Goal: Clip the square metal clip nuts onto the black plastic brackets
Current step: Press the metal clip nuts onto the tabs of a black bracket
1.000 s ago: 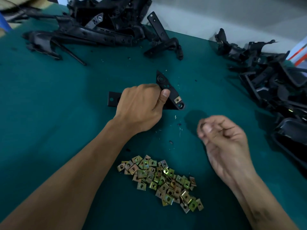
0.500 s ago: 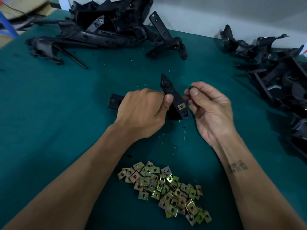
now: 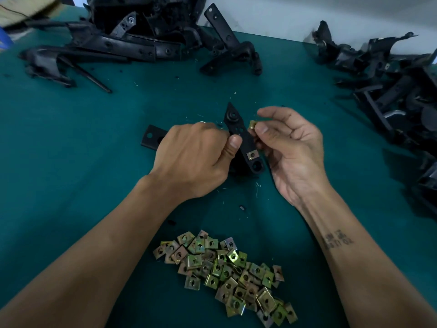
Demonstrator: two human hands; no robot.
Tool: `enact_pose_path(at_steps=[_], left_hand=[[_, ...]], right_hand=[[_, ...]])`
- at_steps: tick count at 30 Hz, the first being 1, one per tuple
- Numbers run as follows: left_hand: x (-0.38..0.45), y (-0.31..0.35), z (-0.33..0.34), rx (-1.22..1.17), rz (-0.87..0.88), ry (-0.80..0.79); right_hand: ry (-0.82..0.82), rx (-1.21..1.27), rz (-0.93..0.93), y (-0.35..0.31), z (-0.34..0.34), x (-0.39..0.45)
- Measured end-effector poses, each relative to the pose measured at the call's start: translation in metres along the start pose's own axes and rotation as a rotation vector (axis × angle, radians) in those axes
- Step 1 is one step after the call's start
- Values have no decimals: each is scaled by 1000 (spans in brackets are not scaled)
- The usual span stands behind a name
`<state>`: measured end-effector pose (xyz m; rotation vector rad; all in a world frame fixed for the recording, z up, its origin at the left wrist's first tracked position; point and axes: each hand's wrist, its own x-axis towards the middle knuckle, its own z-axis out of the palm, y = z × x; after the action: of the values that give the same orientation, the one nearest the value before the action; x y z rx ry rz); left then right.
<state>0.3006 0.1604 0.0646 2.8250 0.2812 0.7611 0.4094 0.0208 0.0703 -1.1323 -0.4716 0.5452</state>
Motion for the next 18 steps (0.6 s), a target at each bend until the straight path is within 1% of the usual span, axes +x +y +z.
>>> enact_pose_path(at_steps=[7, 10, 16, 18], left_hand=[[0, 1, 0, 6, 17, 23], [0, 2, 0, 7, 16, 20], [-1, 1, -2, 9, 17, 22], [0, 1, -3, 5, 11, 21]], right_hand=[[44, 2, 3, -1, 4, -3], [87, -6, 4, 1, 7, -4], [126, -173, -138, 6, 12, -7], [122, -179, -200, 6, 16, -9]])
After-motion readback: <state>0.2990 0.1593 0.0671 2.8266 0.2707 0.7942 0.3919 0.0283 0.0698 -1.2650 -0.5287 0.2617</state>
